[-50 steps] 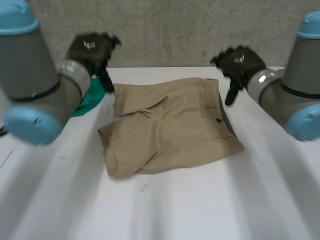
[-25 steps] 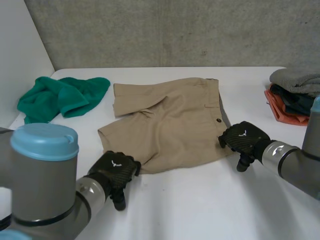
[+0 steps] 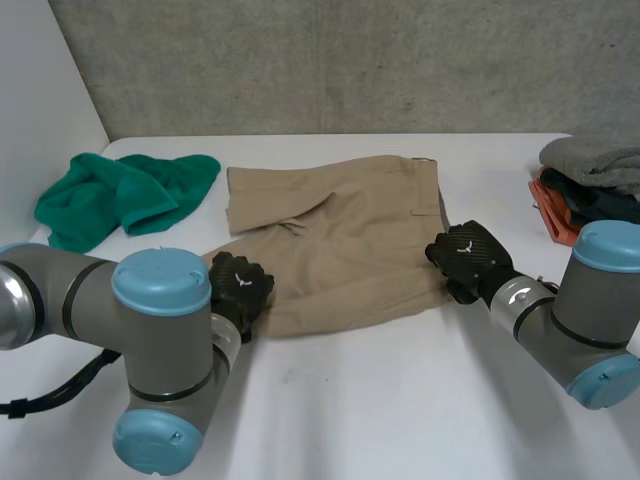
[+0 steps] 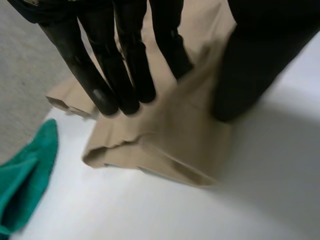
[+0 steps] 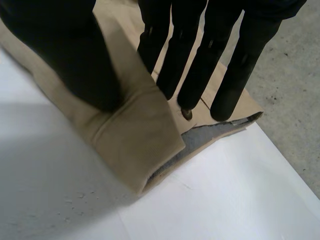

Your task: Fold the laundry.

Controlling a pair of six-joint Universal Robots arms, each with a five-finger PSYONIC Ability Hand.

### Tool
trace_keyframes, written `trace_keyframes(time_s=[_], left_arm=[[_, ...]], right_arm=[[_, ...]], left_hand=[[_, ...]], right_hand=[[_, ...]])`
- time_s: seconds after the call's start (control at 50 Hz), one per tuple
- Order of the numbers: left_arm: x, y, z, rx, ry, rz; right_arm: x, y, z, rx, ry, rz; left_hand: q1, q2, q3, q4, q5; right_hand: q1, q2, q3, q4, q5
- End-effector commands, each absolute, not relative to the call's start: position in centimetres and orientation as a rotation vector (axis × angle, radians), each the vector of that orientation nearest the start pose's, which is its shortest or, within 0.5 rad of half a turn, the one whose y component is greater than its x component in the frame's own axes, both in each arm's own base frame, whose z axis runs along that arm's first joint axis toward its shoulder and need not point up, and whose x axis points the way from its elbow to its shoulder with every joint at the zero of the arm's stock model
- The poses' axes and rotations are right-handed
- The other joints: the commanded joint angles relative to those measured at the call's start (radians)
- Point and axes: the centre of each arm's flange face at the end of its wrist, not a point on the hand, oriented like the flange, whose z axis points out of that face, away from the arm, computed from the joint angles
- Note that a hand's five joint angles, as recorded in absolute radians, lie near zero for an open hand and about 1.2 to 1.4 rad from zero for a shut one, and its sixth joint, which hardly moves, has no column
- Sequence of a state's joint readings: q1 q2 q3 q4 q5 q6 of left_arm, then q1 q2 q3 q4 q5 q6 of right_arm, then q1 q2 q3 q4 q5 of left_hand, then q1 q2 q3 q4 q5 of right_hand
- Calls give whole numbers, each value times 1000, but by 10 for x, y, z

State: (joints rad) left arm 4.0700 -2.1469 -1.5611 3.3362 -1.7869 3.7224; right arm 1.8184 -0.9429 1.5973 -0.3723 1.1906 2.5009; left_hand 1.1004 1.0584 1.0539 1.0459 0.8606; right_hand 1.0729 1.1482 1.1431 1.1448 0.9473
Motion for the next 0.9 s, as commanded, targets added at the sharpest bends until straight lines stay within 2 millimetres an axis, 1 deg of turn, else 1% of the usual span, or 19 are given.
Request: trace_keyframes(time_s=[0.02, 0.12, 0.22, 0.24, 0.3, 0.38, 0.44, 0.52, 0.6, 0.62, 0.68, 0.7, 0.72, 0.76, 0.78, 0.82, 0.84, 0.86, 0.9], left_arm=[[-309, -224, 163, 1201, 2022, -1869], [-296, -203, 185, 1227, 2039, -1876], [-269, -160, 191, 1418, 2197, -1610], [-266, -154, 192, 1444, 2220, -1566], [-254, -131, 196, 1546, 2319, -1391], [-248, -116, 204, 1618, 2395, -1276], [-254, -121, 210, 1621, 2387, -1331], [-266, -145, 215, 1555, 2334, -1452], [-285, -187, 224, 1426, 2244, -1639], [-294, -208, 235, 1347, 2186, -1758], [-306, -240, 263, 1203, 2069, -1967], [-311, -261, 288, 1092, 1982, -2108], [-313, -269, 302, 1039, 1935, -2184], [-315, -279, 333, 931, 1841, -2337], [-315, -286, 367, 808, 1736, -2493], [-313, -287, 400, 693, 1625, -2639], [-308, -286, 429, 577, 1526, -2762], [-305, -285, 442, 523, 1480, -2816], [-299, -284, 462, 428, 1411, -2900]], right_arm=[[245, -309, 130, -1329, 2084, -1808], [226, -291, 156, -1386, 2188, -1679], [201, -267, 174, -1526, 2320, -1446], [195, -258, 178, -1585, 2340, -1355], [190, -240, 181, -1691, 2338, -1177], [191, -230, 182, -1769, 2304, -1083], [197, -231, 179, -1764, 2290, -1097], [208, -245, 180, -1707, 2284, -1210], [222, -272, 192, -1590, 2255, -1417], [231, -285, 203, -1536, 2221, -1532], [246, -306, 229, -1424, 2147, -1741], [254, -320, 252, -1329, 2077, -1904], [258, -326, 265, -1276, 2035, -1987], [264, -337, 294, -1154, 1937, -2155], [269, -345, 324, -1023, 1812, -2314], [272, -348, 354, -884, 1675, -2447], [273, -349, 368, -815, 1603, -2504], [272, -348, 397, -678, 1451, -2605], [272, -346, 418, -556, 1316, -2674]], left_hand=[[296, 338, 342, 350, 361], [296, 338, 342, 350, 361], [296, 338, 342, 350, 361], [296, 338, 342, 350, 361], [296, 338, 342, 350, 361], [296, 338, 342, 350, 361], [296, 338, 342, 350, 361], [296, 338, 342, 350, 361], [296, 338, 342, 350, 361], [296, 338, 342, 350, 361], [296, 338, 342, 350, 361], [296, 338, 342, 350, 361], [296, 338, 342, 350, 361], [296, 338, 342, 350, 361], [296, 338, 342, 350, 361], [296, 338, 342, 350, 361], [296, 338, 342, 350, 361], [296, 338, 342, 350, 361], [296, 338, 342, 350, 361]], right_hand=[[323, 248, 253, 251, 274], [323, 248, 253, 251, 274], [323, 248, 253, 251, 274], [323, 248, 253, 251, 274], [323, 248, 253, 251, 274], [323, 248, 253, 251, 274], [323, 248, 253, 251, 274], [323, 248, 253, 251, 274], [323, 248, 253, 251, 274], [323, 248, 253, 251, 274], [323, 248, 253, 251, 274], [323, 248, 253, 251, 274], [323, 248, 253, 251, 274], [323, 248, 253, 251, 274], [323, 248, 253, 251, 274], [323, 248, 253, 251, 274], [323, 248, 253, 251, 274], [323, 248, 253, 251, 274], [323, 248, 253, 251, 274]])
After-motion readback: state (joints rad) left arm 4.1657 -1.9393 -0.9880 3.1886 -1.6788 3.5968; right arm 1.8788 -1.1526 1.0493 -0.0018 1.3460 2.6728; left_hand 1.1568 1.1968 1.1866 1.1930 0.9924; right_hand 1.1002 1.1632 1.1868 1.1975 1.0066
